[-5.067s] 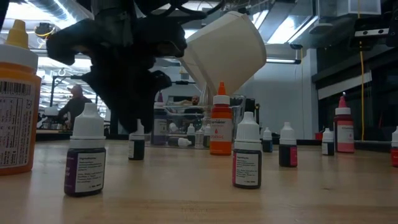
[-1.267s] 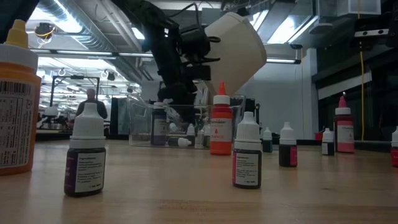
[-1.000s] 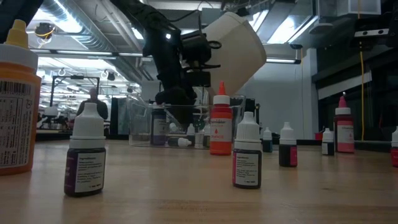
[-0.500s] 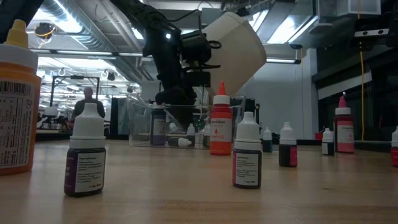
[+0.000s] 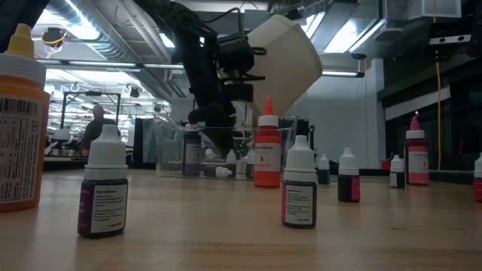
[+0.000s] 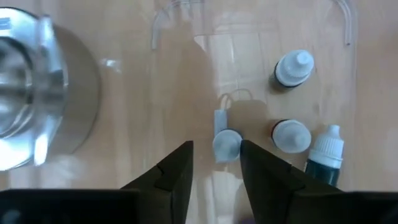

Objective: Pick & Place food coloring
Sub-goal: Put the big yellow food coloring bottle into the container

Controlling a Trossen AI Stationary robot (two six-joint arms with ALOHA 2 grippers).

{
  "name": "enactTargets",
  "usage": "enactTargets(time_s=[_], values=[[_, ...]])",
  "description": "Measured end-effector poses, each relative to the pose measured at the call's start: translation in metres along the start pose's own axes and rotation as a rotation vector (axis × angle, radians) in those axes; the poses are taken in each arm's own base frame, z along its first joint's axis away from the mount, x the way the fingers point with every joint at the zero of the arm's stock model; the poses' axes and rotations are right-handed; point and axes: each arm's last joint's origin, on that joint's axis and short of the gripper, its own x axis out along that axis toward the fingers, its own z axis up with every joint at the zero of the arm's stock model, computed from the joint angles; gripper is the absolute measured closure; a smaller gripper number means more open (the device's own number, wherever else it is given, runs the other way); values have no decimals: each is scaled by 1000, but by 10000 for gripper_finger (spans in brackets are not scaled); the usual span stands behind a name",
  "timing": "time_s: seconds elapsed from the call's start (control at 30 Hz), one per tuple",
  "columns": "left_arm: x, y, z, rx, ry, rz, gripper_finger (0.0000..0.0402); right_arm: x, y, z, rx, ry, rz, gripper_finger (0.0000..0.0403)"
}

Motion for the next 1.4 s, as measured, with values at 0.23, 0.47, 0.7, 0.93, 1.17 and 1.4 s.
enactTargets(time_s=[0.23, 0.47, 0.7, 0.93, 1.17, 1.4], values=[[-22, -5, 2, 2, -7, 8, 265, 0, 0, 0, 0, 0, 0, 359], [-70, -15, 6, -49, -80, 16, 269, 0, 0, 0, 0, 0, 0, 359], [-137, -49, 1, -26, -165, -30, 268, 0, 0, 0, 0, 0, 0, 359], [-195, -94, -8, 0, -299, -115, 270, 0, 0, 0, 0, 0, 0, 359], [-219, -140, -22, 24, -276, -157, 274, 0, 0, 0, 0, 0, 0, 359], [-225, -185, -33, -20, -229, -232, 270, 0, 0, 0, 0, 0, 0, 359]])
